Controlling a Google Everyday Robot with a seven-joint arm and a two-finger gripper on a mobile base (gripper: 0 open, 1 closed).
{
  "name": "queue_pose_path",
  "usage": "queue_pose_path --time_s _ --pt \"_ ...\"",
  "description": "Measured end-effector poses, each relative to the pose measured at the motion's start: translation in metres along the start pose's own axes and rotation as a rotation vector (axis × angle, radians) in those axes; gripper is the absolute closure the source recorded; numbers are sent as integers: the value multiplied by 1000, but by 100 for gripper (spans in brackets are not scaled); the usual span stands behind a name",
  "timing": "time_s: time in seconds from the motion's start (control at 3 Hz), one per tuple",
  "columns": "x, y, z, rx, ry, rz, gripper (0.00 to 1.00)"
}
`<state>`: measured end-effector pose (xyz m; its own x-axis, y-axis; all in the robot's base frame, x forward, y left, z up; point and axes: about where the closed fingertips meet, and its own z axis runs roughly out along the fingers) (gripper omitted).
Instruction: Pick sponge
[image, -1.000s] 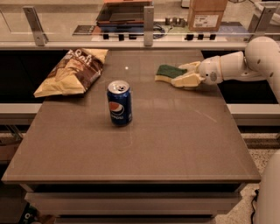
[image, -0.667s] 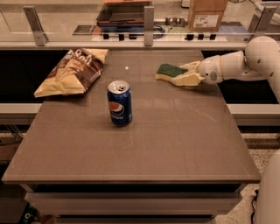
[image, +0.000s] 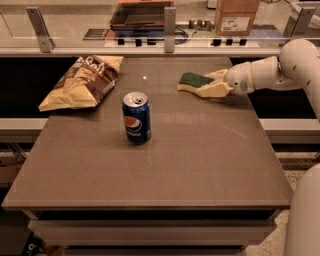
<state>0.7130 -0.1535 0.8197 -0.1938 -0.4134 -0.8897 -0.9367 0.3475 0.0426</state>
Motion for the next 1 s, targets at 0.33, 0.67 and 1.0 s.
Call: queue_pose_path --time_s 0.33,0.67,1.0 --pt "-15 -1 -4 -13 -14 -35 100" --pt "-29 -5 -7 -21 -40 -74 100" --pt "-45 -4 -12 -9 -44 -116 100"
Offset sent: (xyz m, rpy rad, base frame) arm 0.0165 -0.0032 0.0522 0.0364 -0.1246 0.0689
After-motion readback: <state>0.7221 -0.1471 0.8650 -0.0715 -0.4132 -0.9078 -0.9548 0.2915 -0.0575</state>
